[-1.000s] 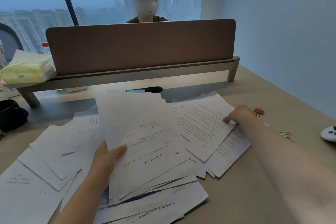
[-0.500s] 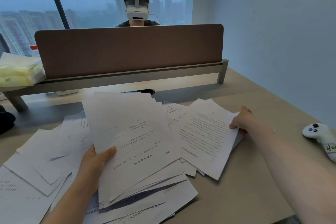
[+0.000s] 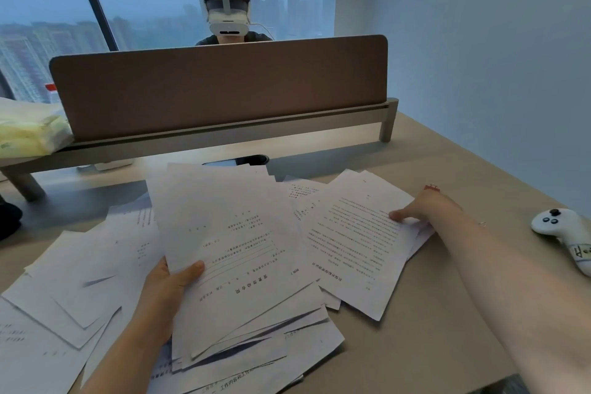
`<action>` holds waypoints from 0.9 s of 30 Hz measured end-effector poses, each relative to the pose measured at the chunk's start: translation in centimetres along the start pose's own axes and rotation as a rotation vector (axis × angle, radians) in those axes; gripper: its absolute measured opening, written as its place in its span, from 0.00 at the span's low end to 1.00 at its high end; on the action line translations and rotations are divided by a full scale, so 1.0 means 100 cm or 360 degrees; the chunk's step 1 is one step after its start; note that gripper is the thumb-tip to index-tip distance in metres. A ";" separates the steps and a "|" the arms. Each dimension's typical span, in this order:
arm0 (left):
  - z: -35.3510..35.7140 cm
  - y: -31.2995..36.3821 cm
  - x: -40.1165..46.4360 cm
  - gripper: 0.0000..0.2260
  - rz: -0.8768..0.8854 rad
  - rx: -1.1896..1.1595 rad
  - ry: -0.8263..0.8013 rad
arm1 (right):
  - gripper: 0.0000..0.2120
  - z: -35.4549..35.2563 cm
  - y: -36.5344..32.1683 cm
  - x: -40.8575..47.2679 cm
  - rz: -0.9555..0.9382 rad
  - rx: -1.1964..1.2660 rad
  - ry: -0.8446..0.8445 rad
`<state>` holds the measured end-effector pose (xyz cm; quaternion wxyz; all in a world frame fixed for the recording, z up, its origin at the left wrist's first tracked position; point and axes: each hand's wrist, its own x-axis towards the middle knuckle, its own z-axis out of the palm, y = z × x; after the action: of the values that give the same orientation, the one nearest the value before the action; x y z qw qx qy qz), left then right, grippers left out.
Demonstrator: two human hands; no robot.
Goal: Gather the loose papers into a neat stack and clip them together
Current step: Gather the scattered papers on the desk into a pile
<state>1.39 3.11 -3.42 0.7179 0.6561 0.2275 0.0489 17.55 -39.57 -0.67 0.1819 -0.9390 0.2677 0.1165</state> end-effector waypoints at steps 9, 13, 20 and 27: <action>0.002 0.001 -0.002 0.14 0.0006 0.0021 0.0007 | 0.32 0.007 -0.007 -0.004 0.0098 -0.0026 0.0115; 0.001 -0.001 -0.001 0.12 0.0018 0.0040 0.0019 | 0.18 0.008 -0.005 -0.009 -0.0067 0.0137 0.0082; 0.001 0.001 -0.006 0.12 0.0052 0.0012 0.0014 | 0.05 0.004 0.007 -0.024 -0.0357 0.0307 0.0310; -0.001 -0.001 -0.018 0.15 0.0068 -0.0019 0.0020 | 0.07 -0.023 0.008 -0.046 -0.0531 0.0551 0.0801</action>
<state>-0.26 2.51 -3.03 0.7192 0.6562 0.2176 0.0696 13.58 -39.03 2.60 0.2833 -0.9244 0.1627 -0.1971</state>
